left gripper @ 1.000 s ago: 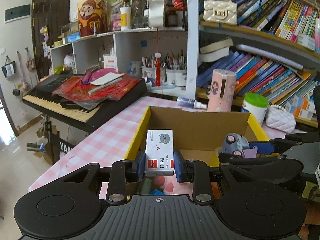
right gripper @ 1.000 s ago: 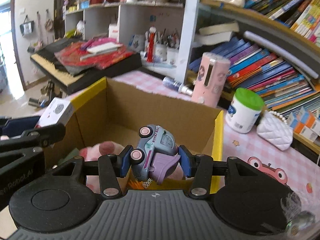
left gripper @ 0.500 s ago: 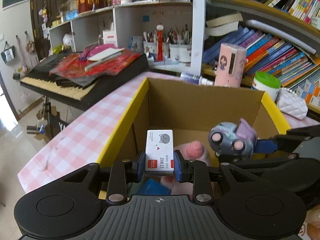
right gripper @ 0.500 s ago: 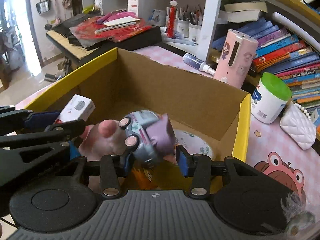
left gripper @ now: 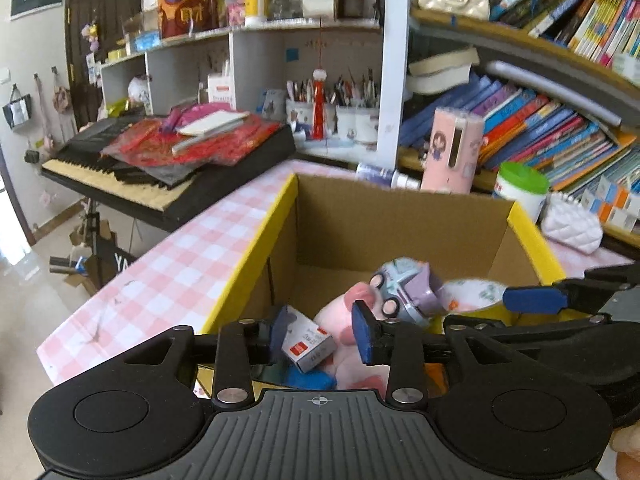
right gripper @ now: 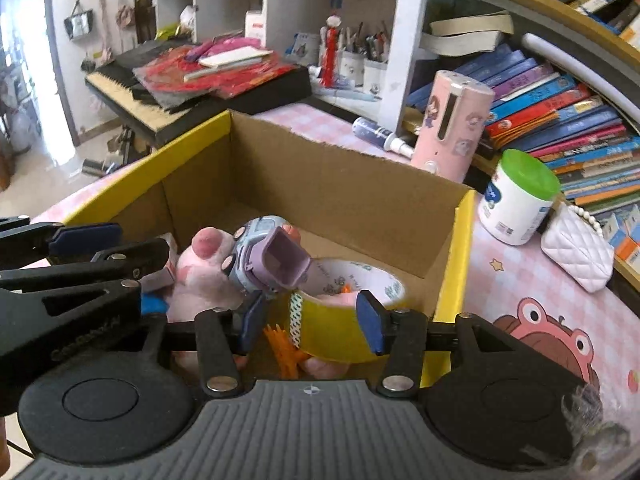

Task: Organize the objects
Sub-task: 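Open both tools to drop the toy car and white box into the box, then withdraw both open tools from the box back over the desk mat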

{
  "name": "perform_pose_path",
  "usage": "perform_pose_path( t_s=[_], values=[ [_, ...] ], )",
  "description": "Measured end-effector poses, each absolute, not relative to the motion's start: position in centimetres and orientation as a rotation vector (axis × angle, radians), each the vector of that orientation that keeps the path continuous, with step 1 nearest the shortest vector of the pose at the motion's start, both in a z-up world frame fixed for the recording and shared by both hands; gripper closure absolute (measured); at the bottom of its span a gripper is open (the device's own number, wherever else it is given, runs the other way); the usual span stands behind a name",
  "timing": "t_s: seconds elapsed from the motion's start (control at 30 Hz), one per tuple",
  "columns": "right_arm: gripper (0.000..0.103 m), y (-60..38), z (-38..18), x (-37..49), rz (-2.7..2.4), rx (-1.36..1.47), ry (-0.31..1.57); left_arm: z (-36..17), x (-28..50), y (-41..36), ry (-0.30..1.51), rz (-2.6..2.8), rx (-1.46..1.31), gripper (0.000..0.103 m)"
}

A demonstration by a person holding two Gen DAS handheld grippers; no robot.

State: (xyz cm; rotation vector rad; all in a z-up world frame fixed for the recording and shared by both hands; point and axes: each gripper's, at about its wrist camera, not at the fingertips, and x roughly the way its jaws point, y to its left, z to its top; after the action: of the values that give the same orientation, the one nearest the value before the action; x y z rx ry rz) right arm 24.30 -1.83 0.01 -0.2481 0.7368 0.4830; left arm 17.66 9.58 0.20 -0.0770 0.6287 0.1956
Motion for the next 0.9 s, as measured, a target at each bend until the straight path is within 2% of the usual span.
perform_pose_path(
  t_s=[0.2,0.43,0.6,0.9],
  values=[
    [0.055,-3.0,1.9,21.9,0.441,-0.181,0.687,1.9,15.5,9.8,0.577,0.172,-0.117,0.057],
    [0.051,-4.4,3.5,18.2,0.366,-0.115,0.637,2.8,12.8,9.5,0.560,0.115,-0.118,0.052],
    [0.045,-5.3,3.7,15.1,0.299,-0.093,0.619,2.7,10.2,9.5,0.558,0.099,-0.101,0.037],
    [0.040,-5.6,2.8,9.9,0.204,-0.094,0.640,2.2,5.9,9.9,0.574,0.076,-0.087,0.036]
  ],
)
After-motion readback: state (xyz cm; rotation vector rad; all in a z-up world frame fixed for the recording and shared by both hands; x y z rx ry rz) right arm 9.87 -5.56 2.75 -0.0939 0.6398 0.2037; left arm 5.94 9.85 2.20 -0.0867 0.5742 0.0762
